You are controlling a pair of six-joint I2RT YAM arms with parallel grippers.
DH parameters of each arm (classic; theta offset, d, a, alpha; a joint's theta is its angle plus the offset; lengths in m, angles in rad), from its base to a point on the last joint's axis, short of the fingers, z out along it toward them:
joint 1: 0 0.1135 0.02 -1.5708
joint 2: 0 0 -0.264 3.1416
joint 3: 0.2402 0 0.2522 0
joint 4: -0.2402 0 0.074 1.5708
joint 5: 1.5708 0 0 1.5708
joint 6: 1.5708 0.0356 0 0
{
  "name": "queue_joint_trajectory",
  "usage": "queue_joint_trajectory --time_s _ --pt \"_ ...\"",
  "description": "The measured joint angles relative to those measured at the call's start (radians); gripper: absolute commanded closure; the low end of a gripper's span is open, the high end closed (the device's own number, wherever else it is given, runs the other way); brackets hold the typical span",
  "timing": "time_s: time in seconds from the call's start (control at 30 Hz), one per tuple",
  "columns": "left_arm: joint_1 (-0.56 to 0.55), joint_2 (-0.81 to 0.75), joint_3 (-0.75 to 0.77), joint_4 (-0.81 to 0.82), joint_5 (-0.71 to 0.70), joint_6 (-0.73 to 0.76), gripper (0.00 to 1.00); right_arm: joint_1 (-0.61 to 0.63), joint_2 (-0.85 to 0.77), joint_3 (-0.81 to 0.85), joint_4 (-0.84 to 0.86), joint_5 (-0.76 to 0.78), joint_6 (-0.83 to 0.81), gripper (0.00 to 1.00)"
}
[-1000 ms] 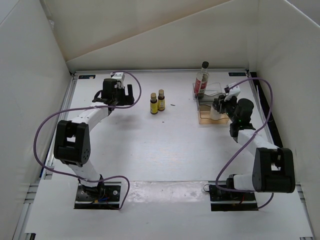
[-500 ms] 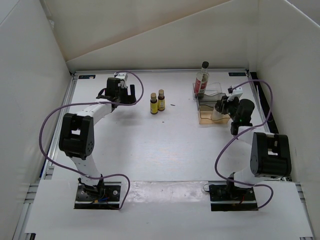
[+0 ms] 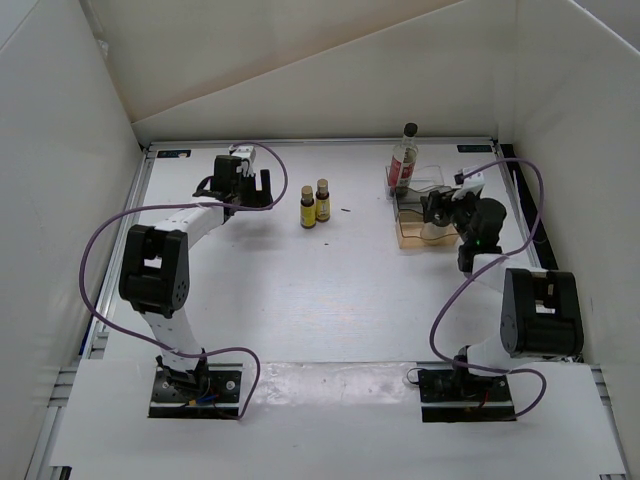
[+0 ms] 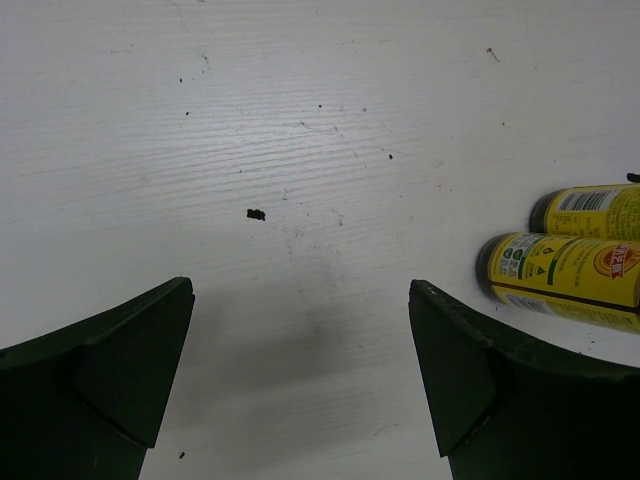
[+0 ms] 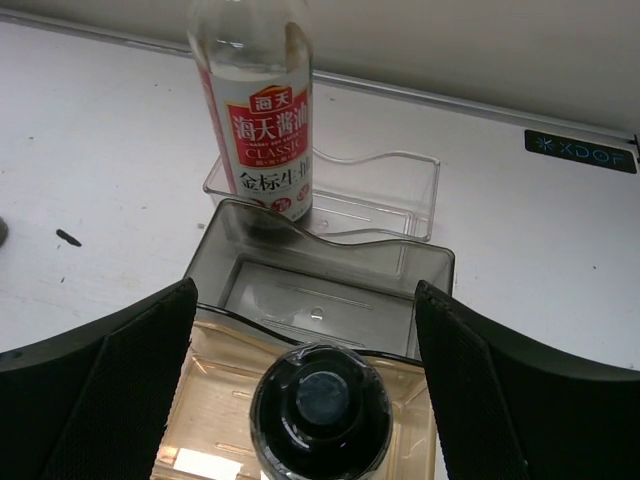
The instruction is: Organize the condiment bottles
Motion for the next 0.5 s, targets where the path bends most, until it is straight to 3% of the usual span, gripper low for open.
queue_joint_trajectory --time_s 0.27,0.5 --pt "0.000 0.000 -0.001 0.001 0.004 0.000 0.00 0.095 -0.127 -0.017 -0.035 0.087 -0.076 0.10" --pt "0.000 -0.018 -0.021 0.006 0.005 0.000 0.00 0.166 -0.235 0.095 -0.100 0.082 -0.141 0.10"
